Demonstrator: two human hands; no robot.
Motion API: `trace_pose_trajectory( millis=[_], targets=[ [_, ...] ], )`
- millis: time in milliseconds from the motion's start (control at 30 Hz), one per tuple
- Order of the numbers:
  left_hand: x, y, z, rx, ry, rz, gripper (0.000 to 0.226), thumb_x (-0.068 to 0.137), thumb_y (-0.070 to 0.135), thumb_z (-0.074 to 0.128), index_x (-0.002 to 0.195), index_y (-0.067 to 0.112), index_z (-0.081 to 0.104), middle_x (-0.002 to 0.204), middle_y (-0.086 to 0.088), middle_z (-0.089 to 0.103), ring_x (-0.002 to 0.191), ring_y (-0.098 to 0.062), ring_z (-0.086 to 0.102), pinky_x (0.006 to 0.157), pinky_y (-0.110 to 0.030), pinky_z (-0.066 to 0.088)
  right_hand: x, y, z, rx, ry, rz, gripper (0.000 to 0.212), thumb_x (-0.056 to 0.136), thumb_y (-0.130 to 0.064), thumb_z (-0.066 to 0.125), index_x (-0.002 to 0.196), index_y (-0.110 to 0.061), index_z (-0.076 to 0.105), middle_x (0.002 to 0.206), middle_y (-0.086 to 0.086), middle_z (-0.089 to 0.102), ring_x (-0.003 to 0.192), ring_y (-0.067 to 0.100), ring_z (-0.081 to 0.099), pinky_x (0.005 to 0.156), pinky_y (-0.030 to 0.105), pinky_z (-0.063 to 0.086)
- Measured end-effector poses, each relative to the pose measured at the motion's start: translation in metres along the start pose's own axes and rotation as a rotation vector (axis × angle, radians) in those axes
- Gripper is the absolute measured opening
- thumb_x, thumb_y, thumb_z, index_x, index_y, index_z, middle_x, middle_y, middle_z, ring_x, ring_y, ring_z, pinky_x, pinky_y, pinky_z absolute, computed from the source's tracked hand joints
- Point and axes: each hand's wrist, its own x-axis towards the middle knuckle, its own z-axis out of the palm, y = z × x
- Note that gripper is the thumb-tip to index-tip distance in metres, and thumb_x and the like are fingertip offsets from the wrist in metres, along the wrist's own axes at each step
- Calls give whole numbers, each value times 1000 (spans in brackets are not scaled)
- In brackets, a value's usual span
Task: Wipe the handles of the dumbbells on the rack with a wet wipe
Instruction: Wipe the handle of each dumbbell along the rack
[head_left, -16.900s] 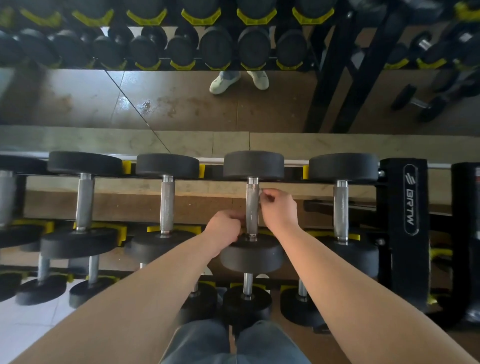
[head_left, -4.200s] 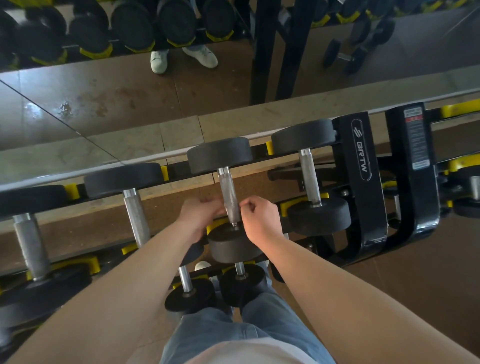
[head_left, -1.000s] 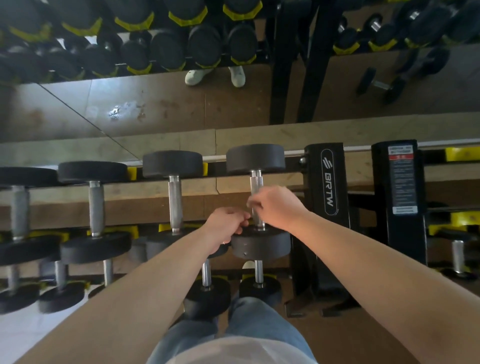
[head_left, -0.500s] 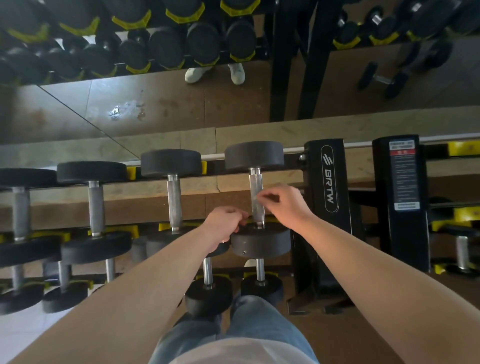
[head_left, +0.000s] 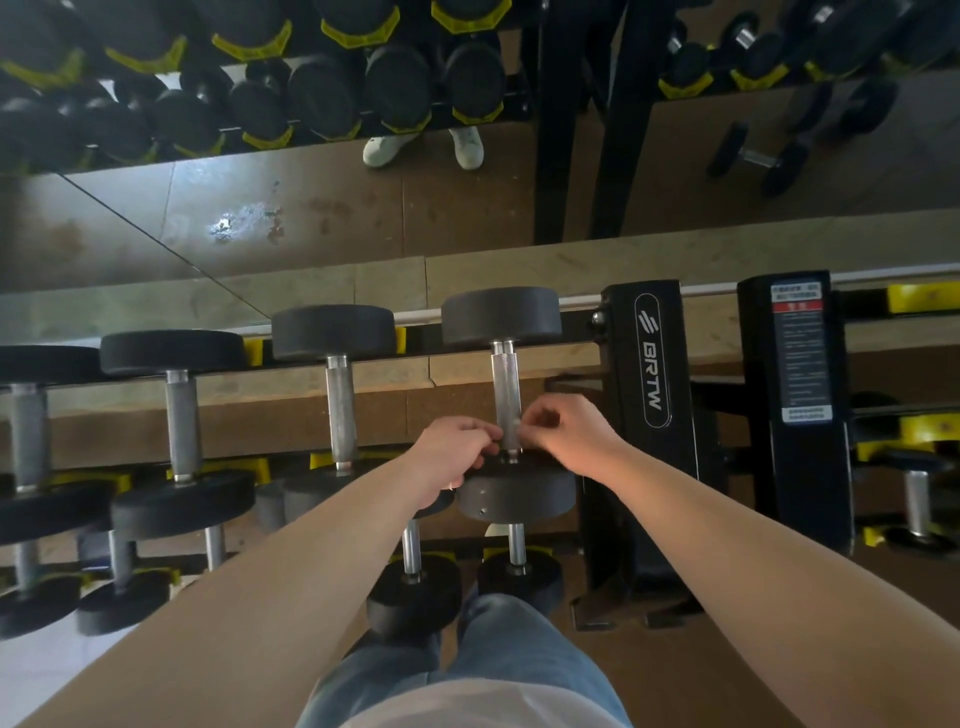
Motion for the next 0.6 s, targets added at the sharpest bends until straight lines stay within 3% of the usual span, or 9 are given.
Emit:
trace_pose_trajectory(
  millis=[100,233,333,467,533,600],
  targets=[
    [2,2,0,-6,25,-11,19,102,15,56,106,24,72,108,-4,73,76,-11,56,55,-22,41,19,-16,2,334,223,91,5,97,-21,66,101,-21,69,95,-3,72,84,12,73,78,27,59],
    [5,3,-2,-31,72,0,14,102,17,59,108,22,71,106,-4,73,77,-11,57,56,-22,42,38,-32,1,286,358,64,14,100,-20,62,110,-20,71,98,-5,72,83,10,71,75,26,59],
    [8,2,-3,-19,71,27,24,103,15,56,125,20,65,107,-5,72,79,-14,58,56,-24,41,21,-21,3,165,210,96,17,101,-22,59,105,-21,76,95,-5,73,85,12,69,70,22,54],
    [11,0,0,28,59,1,37,103,14,51,138,24,57,113,-3,68,89,-15,61,59,-24,43,7,-2,6,-89,-124,183,17,99,-19,62,106,-20,77,102,-1,72,95,15,68,85,30,55],
    [12,-1,2,45,36,-9,35,104,14,50,136,22,61,115,-3,69,92,-16,62,61,-24,42,15,-7,3,-7,-92,227,16,95,-10,64,102,-19,75,100,-2,70,95,15,66,87,32,55],
    [11,0,2,23,38,-22,34,105,14,50,135,23,63,114,0,71,90,-13,62,58,-22,41,24,-19,-3,299,12,289,19,93,-2,64,102,-16,73,101,3,71,97,23,70,91,39,59]
  ],
)
